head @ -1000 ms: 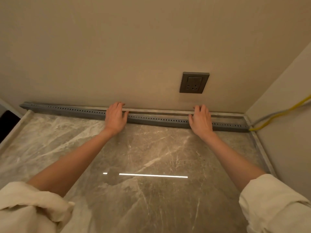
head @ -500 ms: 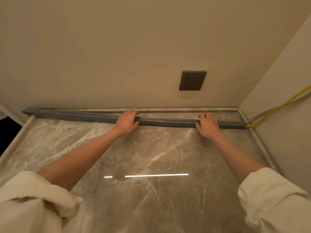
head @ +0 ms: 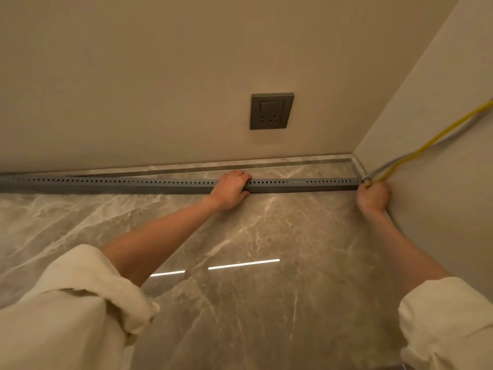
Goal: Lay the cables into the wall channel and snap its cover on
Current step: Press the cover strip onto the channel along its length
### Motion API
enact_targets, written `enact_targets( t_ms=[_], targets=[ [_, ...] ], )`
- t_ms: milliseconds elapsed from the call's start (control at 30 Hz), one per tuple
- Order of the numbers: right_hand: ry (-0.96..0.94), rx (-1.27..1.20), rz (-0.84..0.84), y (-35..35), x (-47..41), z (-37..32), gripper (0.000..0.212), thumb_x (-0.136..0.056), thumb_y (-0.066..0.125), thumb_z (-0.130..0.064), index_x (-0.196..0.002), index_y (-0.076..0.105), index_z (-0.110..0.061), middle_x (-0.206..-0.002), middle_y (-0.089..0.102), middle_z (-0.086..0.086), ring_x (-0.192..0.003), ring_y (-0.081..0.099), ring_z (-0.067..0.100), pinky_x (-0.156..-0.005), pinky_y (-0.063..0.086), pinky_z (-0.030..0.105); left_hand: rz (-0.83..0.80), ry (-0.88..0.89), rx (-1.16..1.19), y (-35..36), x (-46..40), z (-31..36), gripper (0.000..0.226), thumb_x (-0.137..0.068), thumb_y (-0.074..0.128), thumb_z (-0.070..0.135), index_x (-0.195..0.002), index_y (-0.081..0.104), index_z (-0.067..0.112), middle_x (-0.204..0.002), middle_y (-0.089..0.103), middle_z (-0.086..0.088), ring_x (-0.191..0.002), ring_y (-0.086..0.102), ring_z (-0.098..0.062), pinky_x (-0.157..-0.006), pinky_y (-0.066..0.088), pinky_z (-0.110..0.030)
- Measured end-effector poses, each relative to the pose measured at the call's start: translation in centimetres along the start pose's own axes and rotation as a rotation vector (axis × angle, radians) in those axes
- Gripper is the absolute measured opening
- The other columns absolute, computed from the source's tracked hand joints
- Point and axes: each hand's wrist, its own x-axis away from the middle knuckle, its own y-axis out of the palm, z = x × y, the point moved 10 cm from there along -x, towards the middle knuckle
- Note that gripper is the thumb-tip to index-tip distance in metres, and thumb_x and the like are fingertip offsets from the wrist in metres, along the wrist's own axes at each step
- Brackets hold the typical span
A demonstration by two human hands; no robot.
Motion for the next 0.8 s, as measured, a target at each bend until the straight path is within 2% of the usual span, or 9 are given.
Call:
enact_targets(
  t_ms=[100,200,300,367,467,567,700,800],
  targets=[
    [0.068,-0.217,0.097,-0.7,0.6,0.2,0.048,-0.091,0.054,-0.012,-0.123,0.031,0.016,-0.130,0.047,0.031,-0.120,0.049,0.040,-0.095,0.040,0.039,0.014,-0.001,-0.020,0.5,-0.6,0.8,0.032,-0.082,0.062,0.015,-0.111,0.053,0.007,-0.112,0.059,-0.014,-0.104,0.053,-0.030,-0.089,0.043,-0.041],
    [0.053,-0.270,0.107,0.0,0.6,-0.1,0.056,-0.092,0.056,-0.017,-0.126,0.026,0.015,-0.133,0.043,0.030,-0.122,0.047,0.038,-0.093,0.039,0.037,0.023,-0.012,-0.020,0.4,-0.8,0.8,0.029,-0.082,0.061,0.014,-0.109,0.052,0.008,-0.111,0.059,-0.013,-0.102,0.053,-0.028,-0.086,0.041,-0.038],
    [0.023,-0.272,0.101,0.7,-0.5,-0.6,0.054,-0.092,0.055,-0.024,-0.126,0.036,0.014,-0.132,0.043,0.031,-0.124,0.043,0.040,-0.097,0.031,0.037,0.039,-0.007,0.002,-0.2,-0.8,0.6,0.028,-0.082,0.061,0.013,-0.108,0.052,0.009,-0.108,0.060,-0.011,-0.100,0.054,-0.027,-0.083,0.041,-0.037],
    [0.031,-0.349,0.131,0.7,-1.0,-0.6,0.045,-0.091,0.057,-0.023,-0.116,0.046,0.012,-0.124,0.050,0.031,-0.118,0.048,0.041,-0.096,0.034,0.040,0.049,-0.007,0.014,-0.7,-0.8,0.4,0.029,-0.081,0.061,0.013,-0.108,0.052,0.009,-0.109,0.059,-0.011,-0.101,0.053,-0.026,-0.084,0.043,-0.038],
    [0.031,-0.466,0.196,0.4,-0.6,-1.0,0.033,-0.089,0.059,-0.019,-0.103,0.053,0.009,-0.111,0.057,0.029,-0.108,0.053,0.038,-0.089,0.036,0.037,0.040,-0.015,0.021,-1.2,-0.7,0.0,0.030,-0.082,0.062,0.013,-0.110,0.052,0.009,-0.113,0.058,-0.011,-0.105,0.053,-0.026,-0.088,0.045,-0.040],
    [0.087,-0.562,0.188,0.8,-0.5,-0.6,0.033,-0.091,0.056,-0.021,-0.101,0.056,0.010,-0.109,0.060,0.029,-0.104,0.057,0.037,-0.084,0.038,0.035,0.032,-0.007,0.012,-1.5,-0.2,-0.1,0.031,-0.082,0.063,0.013,-0.110,0.052,0.009,-0.113,0.058,-0.010,-0.105,0.053,-0.026,-0.087,0.046,-0.040],
    [0.062,-0.529,0.080,1.4,-1.6,-1.1,0.034,-0.096,0.048,-0.020,-0.103,0.061,0.011,-0.109,0.064,0.028,-0.103,0.061,0.037,-0.081,0.046,0.036,0.032,-0.009,-0.017,-1.6,0.5,-0.4,0.032,-0.081,0.063,0.014,-0.111,0.051,0.011,-0.112,0.058,-0.009,-0.104,0.053,-0.026,-0.083,0.045,-0.039],
    [-0.005,-0.397,0.059,1.0,-1.8,-2.2,0.035,-0.098,0.043,-0.018,-0.107,0.058,0.012,-0.112,0.062,0.030,-0.106,0.058,0.039,-0.084,0.043,0.039,0.032,-0.025,-0.027,-2.1,0.6,-0.6,0.032,-0.082,0.062,0.013,-0.112,0.051,0.011,-0.114,0.058,-0.010,-0.106,0.052,-0.027,-0.085,0.045,-0.041]
  ],
)
